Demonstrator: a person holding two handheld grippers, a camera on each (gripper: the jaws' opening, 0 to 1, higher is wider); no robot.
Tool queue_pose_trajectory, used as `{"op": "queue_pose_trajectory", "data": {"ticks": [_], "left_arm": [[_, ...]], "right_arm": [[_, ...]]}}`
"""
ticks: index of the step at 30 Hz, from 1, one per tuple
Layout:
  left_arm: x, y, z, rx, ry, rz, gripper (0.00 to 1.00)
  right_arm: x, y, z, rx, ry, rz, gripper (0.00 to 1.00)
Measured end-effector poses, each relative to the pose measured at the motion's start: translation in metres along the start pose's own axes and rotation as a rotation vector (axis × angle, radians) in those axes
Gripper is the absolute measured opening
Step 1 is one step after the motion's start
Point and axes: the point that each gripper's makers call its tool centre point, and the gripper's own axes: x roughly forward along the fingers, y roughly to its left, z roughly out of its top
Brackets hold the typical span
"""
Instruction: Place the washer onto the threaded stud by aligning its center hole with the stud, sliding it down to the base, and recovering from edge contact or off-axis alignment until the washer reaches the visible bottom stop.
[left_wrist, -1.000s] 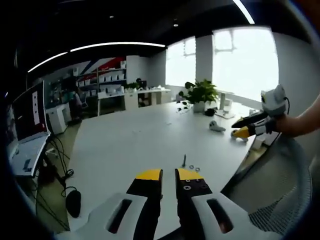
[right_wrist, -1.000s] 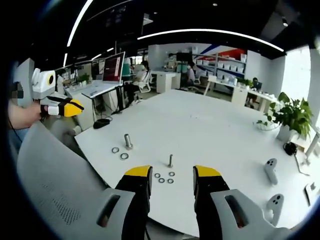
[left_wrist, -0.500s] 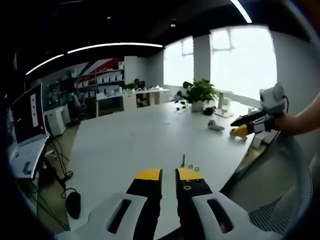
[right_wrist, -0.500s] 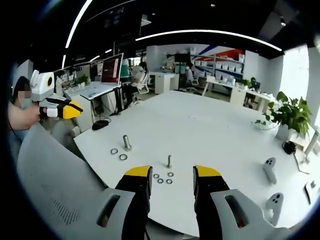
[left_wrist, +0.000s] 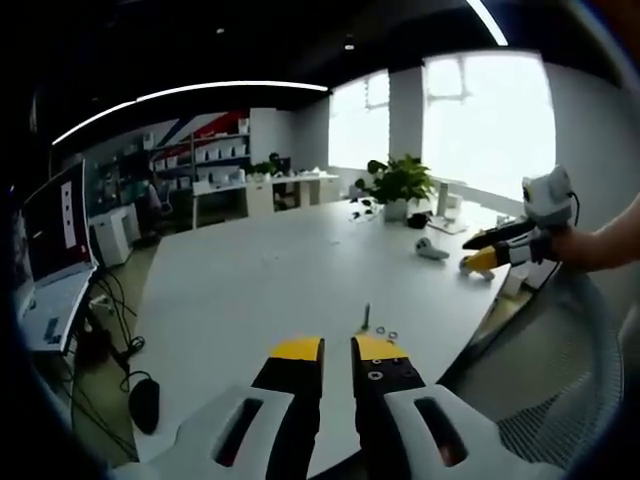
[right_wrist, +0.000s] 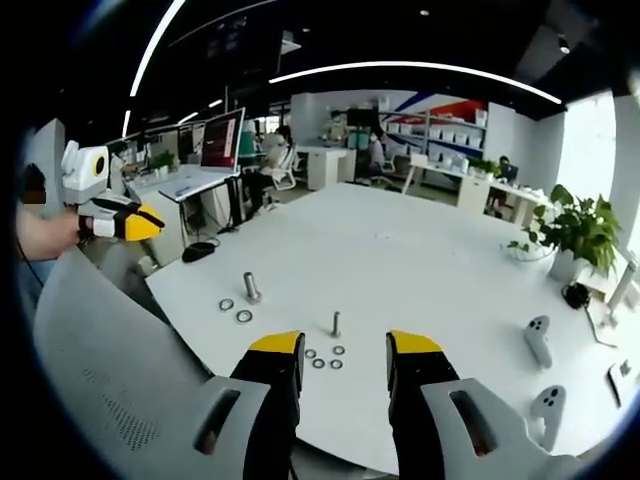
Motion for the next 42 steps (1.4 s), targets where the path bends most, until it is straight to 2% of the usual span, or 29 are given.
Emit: {"op": "queue_pose_trajectory", "data": {"ticks": [10, 27, 30, 33, 42], "left_arm": [[0.0, -0.001, -0.002, -0.025, 0.005, -0.011, 0.1], [0.007, 0.0, -0.013, -0.054, 0.064, -0.024, 0.15], [0.011, -0.006, -0.022, -0.111, 0.112, -0.066, 0.17], [0.011, -0.004, -0.022, -0.089, 0.111, -0.053, 0.19], [0.013, -0.011, -0.024, -0.052, 0.126, -0.069, 0.19]], "right_arm": [[0.0, -0.001, 0.0, -0.004, -0.002, -0.004, 0.35], [0.001, -0.001, -0.001, 0.001, 0.002, -0.002, 0.35], [0.002, -0.001, -0.003, 0.001, 0.012, 0.002, 0.35], [0.004, 0.001, -0.004, -0.006, 0.022, 0.01, 0.35], [0.002, 0.001, -0.004, 0.0, 0.013, 0.01, 0.35]]}}
